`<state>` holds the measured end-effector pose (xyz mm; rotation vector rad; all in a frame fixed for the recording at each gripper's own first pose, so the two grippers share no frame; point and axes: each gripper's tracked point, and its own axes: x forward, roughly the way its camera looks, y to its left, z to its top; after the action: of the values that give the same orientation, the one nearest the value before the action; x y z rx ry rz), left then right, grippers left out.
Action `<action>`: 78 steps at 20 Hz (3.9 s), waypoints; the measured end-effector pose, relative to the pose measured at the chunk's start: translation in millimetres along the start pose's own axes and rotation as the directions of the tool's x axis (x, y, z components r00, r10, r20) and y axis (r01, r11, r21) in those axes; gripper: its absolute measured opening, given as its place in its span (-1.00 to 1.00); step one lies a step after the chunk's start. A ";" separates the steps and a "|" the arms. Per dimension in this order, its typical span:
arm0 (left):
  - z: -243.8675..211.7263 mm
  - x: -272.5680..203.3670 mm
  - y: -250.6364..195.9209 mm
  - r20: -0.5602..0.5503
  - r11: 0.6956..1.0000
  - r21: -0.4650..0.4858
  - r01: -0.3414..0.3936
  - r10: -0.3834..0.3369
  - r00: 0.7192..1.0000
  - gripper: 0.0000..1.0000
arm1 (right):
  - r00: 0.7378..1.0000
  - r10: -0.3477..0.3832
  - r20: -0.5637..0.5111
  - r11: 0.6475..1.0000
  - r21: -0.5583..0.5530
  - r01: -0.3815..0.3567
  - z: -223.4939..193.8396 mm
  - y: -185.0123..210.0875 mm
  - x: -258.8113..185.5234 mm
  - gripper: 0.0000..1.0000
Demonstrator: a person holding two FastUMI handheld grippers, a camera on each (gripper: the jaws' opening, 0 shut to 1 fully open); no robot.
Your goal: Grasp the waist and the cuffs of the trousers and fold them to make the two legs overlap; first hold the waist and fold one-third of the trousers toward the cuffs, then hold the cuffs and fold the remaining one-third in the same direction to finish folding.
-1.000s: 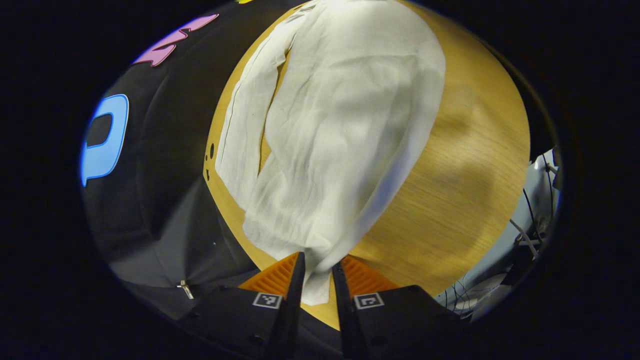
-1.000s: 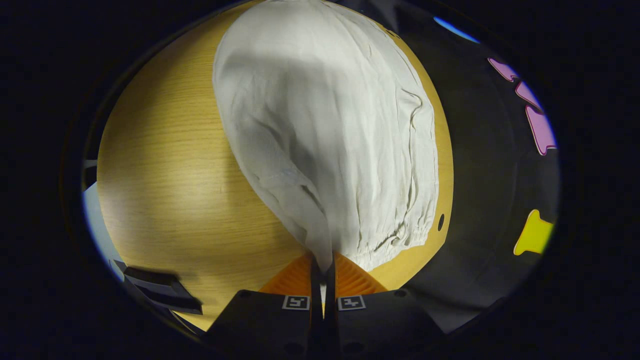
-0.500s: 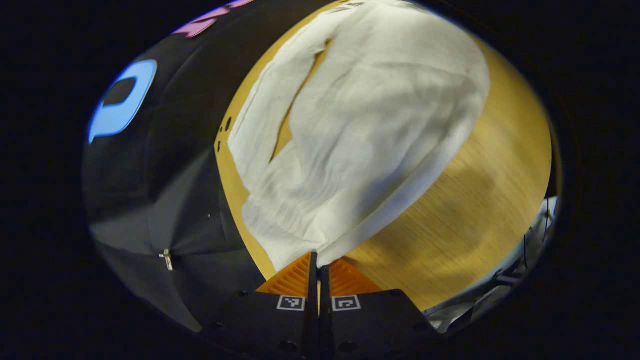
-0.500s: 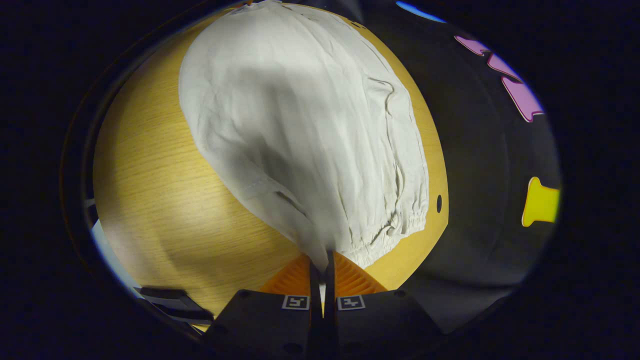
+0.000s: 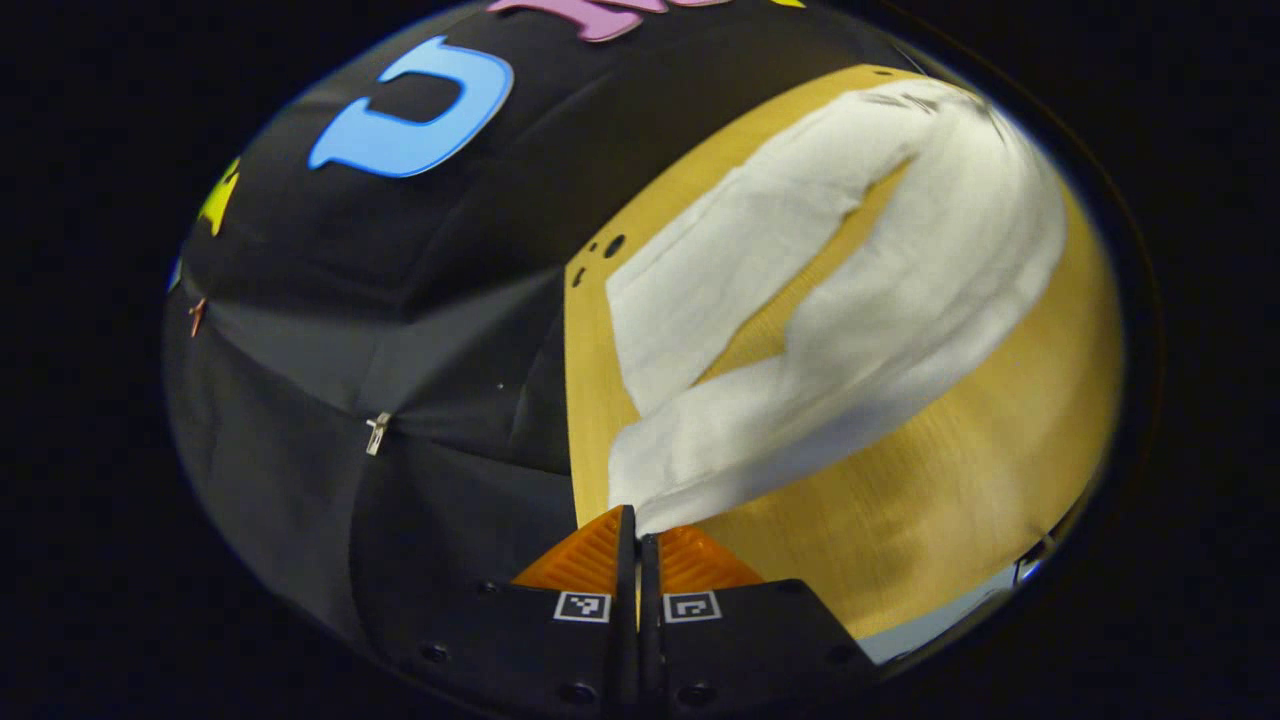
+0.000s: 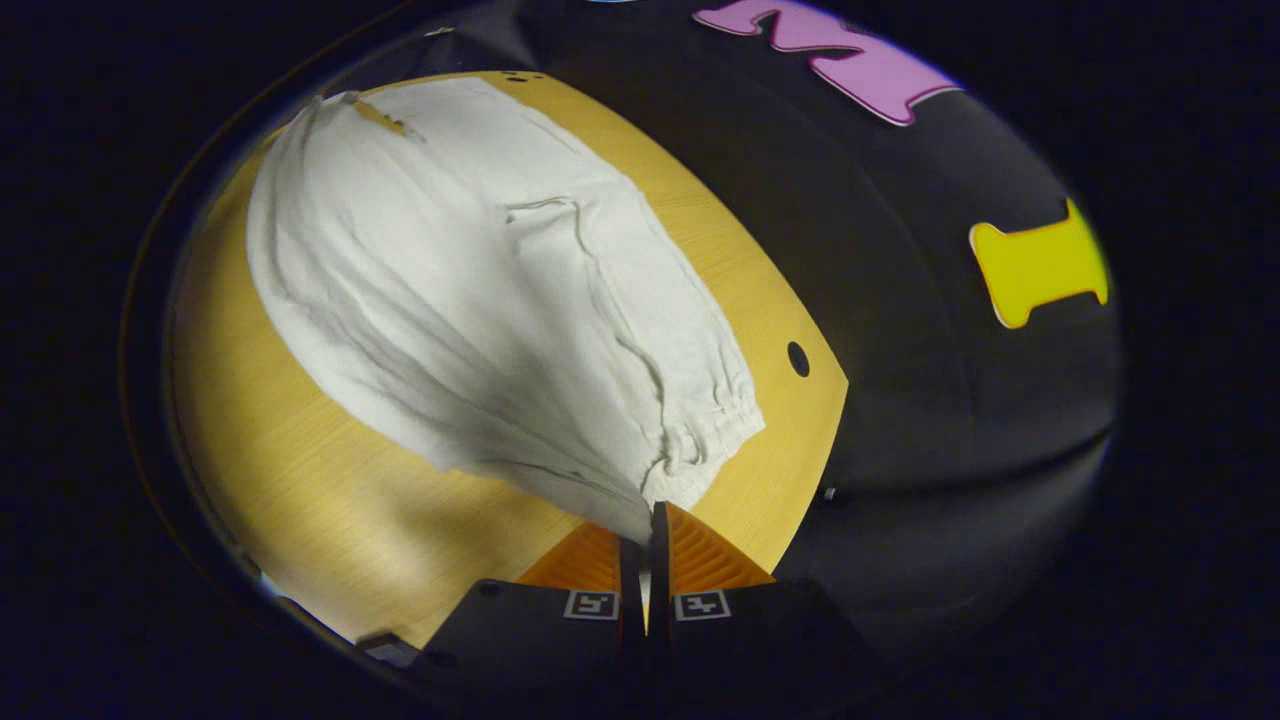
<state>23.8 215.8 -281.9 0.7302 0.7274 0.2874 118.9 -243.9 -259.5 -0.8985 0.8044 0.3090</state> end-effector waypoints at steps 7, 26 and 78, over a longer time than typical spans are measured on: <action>83.2 -2.3 37.8 0.024 0.971 -0.220 -0.099 0.106 0.994 -0.90 | 1.000 -0.020 0.016 0.927 0.376 0.012 46.9 -45.3 20.2 -0.89; 234.5 163.4 33.1 0.055 0.842 -0.537 0.045 -0.018 0.998 -0.90 | 1.000 -0.025 -0.005 0.681 0.732 0.021 121.7 -139.1 137.2 -0.84; 219.6 -28.3 29.1 0.224 0.682 -0.716 0.149 0.022 0.974 0.94 | 0.979 -0.171 -0.110 0.365 0.916 0.167 70.9 -111.6 137.6 -0.63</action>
<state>155.4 112.6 -133.9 -0.0448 0.3656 0.3942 308.1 -266.4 -270.7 0.1321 0.7124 -0.3524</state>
